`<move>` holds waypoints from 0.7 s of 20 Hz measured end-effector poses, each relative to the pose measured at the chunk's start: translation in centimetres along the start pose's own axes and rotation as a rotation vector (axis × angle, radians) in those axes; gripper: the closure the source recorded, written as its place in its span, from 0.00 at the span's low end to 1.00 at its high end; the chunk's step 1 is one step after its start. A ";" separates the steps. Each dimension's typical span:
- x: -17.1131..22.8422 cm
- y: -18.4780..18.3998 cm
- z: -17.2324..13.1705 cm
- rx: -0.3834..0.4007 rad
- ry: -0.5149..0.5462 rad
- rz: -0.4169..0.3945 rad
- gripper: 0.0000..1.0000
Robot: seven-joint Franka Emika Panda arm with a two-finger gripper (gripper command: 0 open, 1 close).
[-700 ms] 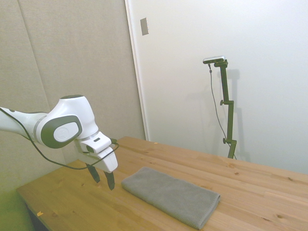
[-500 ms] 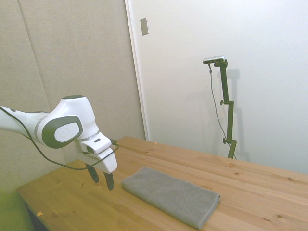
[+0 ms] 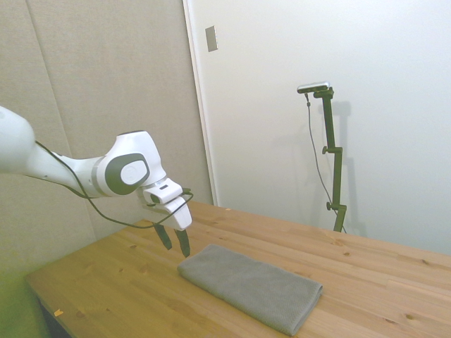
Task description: Fold the towel
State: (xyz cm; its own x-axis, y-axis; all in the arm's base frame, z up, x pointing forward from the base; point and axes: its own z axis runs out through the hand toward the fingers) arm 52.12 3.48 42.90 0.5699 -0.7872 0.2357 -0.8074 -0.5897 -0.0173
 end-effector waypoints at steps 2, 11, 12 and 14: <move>-0.3 -2.8 0.9 -0.036 0.058 0.007 0.00; -4.9 -11.1 4.0 -0.244 0.235 -0.022 0.00; -5.0 -11.7 4.5 -0.263 0.242 -0.026 0.00; -5.2 -12.8 5.2 -0.282 0.247 -0.029 0.00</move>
State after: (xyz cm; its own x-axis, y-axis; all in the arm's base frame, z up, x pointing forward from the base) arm 60.30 14.15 36.80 0.5671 -0.6832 0.4600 -0.8212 -0.5115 0.2529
